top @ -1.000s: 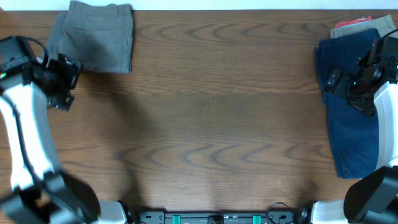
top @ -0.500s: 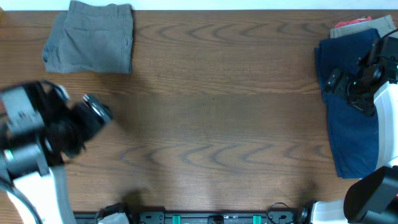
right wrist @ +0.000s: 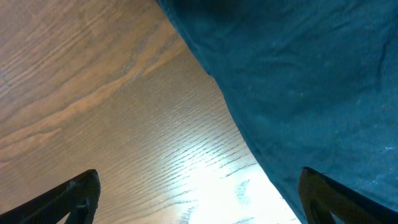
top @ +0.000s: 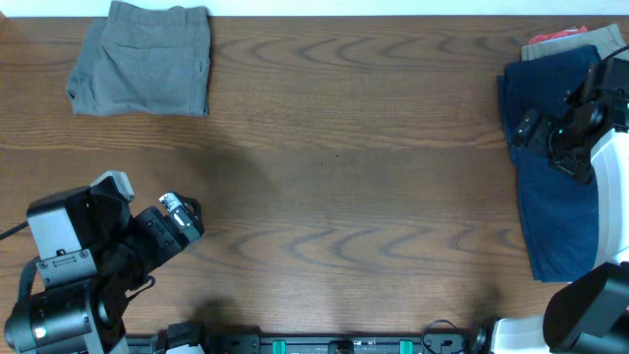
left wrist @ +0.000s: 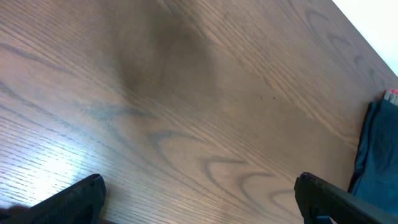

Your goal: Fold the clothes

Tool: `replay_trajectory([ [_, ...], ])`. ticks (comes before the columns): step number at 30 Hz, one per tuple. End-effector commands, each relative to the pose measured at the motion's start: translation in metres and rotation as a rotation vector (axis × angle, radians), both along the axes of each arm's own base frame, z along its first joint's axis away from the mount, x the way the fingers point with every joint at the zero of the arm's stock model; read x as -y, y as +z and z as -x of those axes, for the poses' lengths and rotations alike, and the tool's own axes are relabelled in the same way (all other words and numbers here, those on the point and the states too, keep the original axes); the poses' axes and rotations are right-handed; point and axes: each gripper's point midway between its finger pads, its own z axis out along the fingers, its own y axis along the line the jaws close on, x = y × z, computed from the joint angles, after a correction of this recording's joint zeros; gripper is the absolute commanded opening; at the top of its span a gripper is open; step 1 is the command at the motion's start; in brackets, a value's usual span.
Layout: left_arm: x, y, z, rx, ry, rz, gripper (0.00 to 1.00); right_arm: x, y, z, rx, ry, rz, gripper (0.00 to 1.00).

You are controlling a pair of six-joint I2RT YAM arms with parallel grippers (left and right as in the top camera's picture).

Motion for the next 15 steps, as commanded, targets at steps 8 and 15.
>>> replay_trajectory([
  [8, -0.004, -0.003, 0.004, -0.011, 0.004, -0.038, 0.98, 0.003, 0.001, 0.0, 0.001, 0.005, 0.011, 0.99],
  [15, 0.008, -0.018, 0.005, 0.104, -0.081, -0.105, 0.98, 0.003, 0.001, -0.001, 0.002, 0.005, 0.011, 0.99],
])
